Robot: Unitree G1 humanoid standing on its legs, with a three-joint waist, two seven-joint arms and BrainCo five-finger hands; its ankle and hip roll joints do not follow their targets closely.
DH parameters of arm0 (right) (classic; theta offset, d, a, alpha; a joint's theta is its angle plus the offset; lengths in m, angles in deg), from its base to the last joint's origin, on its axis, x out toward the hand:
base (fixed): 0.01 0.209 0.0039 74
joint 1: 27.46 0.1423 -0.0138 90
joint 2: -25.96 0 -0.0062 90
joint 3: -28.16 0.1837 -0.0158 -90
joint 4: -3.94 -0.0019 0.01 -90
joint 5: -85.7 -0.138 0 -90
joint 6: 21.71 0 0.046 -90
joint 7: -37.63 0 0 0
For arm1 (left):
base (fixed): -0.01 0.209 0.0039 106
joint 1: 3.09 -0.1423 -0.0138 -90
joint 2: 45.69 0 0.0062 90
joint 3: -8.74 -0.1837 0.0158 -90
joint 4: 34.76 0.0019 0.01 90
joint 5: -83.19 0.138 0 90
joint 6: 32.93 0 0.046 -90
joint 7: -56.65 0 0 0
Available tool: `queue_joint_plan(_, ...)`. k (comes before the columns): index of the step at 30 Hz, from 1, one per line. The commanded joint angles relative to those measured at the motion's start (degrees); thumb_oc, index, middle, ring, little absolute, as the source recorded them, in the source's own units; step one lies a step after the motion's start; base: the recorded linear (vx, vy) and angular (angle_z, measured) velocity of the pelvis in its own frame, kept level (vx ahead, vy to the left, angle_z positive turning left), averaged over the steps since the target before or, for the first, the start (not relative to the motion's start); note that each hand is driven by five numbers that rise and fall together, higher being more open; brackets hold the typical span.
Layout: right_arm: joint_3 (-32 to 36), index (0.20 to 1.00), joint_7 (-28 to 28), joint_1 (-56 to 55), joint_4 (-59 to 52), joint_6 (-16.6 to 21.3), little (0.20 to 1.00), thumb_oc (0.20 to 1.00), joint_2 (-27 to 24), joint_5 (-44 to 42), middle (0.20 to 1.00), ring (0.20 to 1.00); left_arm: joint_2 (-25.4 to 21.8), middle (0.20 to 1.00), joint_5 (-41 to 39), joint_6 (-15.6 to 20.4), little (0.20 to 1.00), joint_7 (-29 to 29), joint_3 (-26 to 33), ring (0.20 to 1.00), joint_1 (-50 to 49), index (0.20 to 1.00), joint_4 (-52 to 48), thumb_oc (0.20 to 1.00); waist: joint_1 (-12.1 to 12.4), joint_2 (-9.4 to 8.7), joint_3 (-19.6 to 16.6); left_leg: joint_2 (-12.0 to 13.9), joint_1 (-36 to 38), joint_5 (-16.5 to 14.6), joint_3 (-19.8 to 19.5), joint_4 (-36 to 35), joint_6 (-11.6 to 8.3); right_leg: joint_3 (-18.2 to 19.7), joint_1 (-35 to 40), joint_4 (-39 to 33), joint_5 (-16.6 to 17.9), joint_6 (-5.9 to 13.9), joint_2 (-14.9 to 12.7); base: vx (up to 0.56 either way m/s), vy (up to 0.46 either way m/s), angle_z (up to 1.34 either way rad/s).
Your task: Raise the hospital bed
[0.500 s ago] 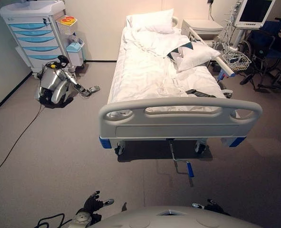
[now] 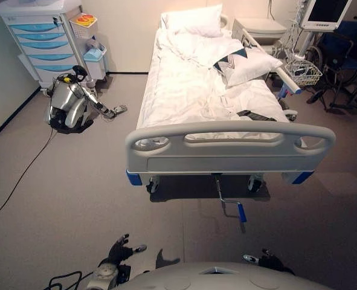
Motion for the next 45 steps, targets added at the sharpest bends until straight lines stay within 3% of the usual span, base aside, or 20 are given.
queue_joint_plan(1, -0.27, 1.0, -1.89, 8.63, -4.5, 3.08, 1.0, 1.0, -2.17, -2.42, 1.0, 1.0, -3.6, 1.0, -4.19, 5.09, 1.0, 0.96, -0.72, 1.0, 6.21, 1.0, -9.3, 1.0, 0.21, -1.45, 6.54, -1.77, -0.91, -2.34, -3.51, 3.64, 1.49, -1.31, -2.11, 5.56, -1.49, 4.08, -2.51, -0.24, -0.005, -0.03)
queue_joint_plan(3, -0.66, 1.0, -2.7, 11.29, -10.84, 3.92, 1.0, 1.0, -4.05, -3.4, 1.0, 1.0, -6.2, 1.0, -5.81, 5.9, 1.0, 1.45, -1.27, 1.0, 7.35, 1.0, -20.12, 1.0, 0.0, -0.92, 10.11, -1.8, -6.22, -2.06, -3.8, 6.99, 1.24, -0.9, -7.05, 7.47, -0.81, 3.74, -2.72, -0.27, -0.014, -0.02)
queue_joint_plan(6, -1.61, 1.0, -3.3, 12.95, -15.65, 3.46, 1.0, 1.0, -5.09, -2.31, 1.0, 1.0, -7.41, 1.0, -5.86, 5.93, 1.0, 1.94, -1.11, 1.0, 8.11, 1.0, -24.62, 1.0, -0.18, -0.64, 11.22, -1.71, -8.2, -1.57, -3.52, 7.03, 1.09, -0.4, -9.76, 7.94, -0.54, 3.7, -2.63, -0.13, -0.008, -0.05)
queue_joint_plan(8, -2.23, 1.0, -4.69, 16.18, -20.92, 4.09, 1.0, 1.0, -6.13, -2.23, 1.0, 1.0, -8.76, 1.0, -6.61, 6.94, 1.0, 3.4, -0.9, 1.0, 11.38, 1.0, -29.69, 1.0, -0.52, -0.23, 13.95, -1.65, -12.14, -0.44, -2.82, 7.2, 0.97, 0.91, -14.89, 9.65, 0.1, 3.73, -2.48, -0.23, -0.011, -0.19)
queue_joint_plan(14, -1.7, 1.0, -6.54, 19.38, -23.73, 4.87, 1.0, 1.0, -6.64, -2.96, 1.0, 1.0, -9.42, 1.0, -7.56, 7.48, 1.0, 4.16, -2.03, 1.0, 15.33, 1.0, -37.65, 1.0, -0.58, -0.05, 16.77, -1.32, -16.63, 0.29, -2.41, 8.41, 0.91, 1.88, -19.88, 11.24, 0.45, 3.68, -2.29, -0.1, -0.024, -0.16)
queue_joint_plan(20, -0.67, 1.0, -10.14, 22.86, -29.33, 6.8, 1.0, 1.0, -7.05, -3.48, 1.0, 1.0, -11.06, 1.0, -5.56, 8.48, 1.0, 6.1, -4.98, 1.0, 23.21, 1.0, -46.75, 1.0, -1.75, -0.62, 21.99, -0.16, -23.42, 0.93, -2.35, 11.24, 0.22, 1.56, -26.87, 13.88, 1.05, 3.53, -2.23, -0.09, -0.049, -0.03)
queue_joint_plan(27, 1.36, 1.0, -13.4, 25.42, -34.72, 7.66, 1.0, 1.0, -8.68, -2.44, 1.0, 1.0, -15.36, 1.0, -3.0, 8.71, 1.0, 7.11, -6.32, 1.0, 28.85, 1.0, -55.9, 1.0, -2.35, -0.55, 25.82, -0.13, -31.1, 0.9, -2.41, 13.77, 0.08, 2.07, -34.5, 16.2, 1.62, 3.6, -2.51, -0.07, -0.009, -0.01)
queue_joint_plan(34, 4.31, 1.0, -19.59, 28.11, -35.24, 7.8, 1.0, 1.0, -9.49, -1.85, 1.0, 1.0, -17.7, 1.0, -4.02, 9.64, 1.0, 7.63, -7.17, 1.0, 31.07, 1.0, -65.52, 1.0, -2.2, 0.21, 25.83, -1.15, -41.75, 0.79, -2.7, 16.44, 0.59, 2.48, -44.46, 18.04, 2.42, 3.6, -3.24, -0.01, 0.012, 0.02)
queue_joint_plan(45, 3.86, 1.0, -20.71, 34.63, -32.92, 7.55, 1.0, 1.0, -13.63, -6.08, 1.0, 1.0, -21.87, 1.0, -5.65, 9.53, 1.0, 6.37, -8.23, 1.0, 33.08, 1.0, -74.11, 1.0, -1.45, 0.33, 25.83, -2.28, -50.23, 0.62, -3.12, 17.72, 0.69, 2.2, -51.69, 18.07, 3.5, 3.52, -4.09, 0.0, 0.006, 0.06)
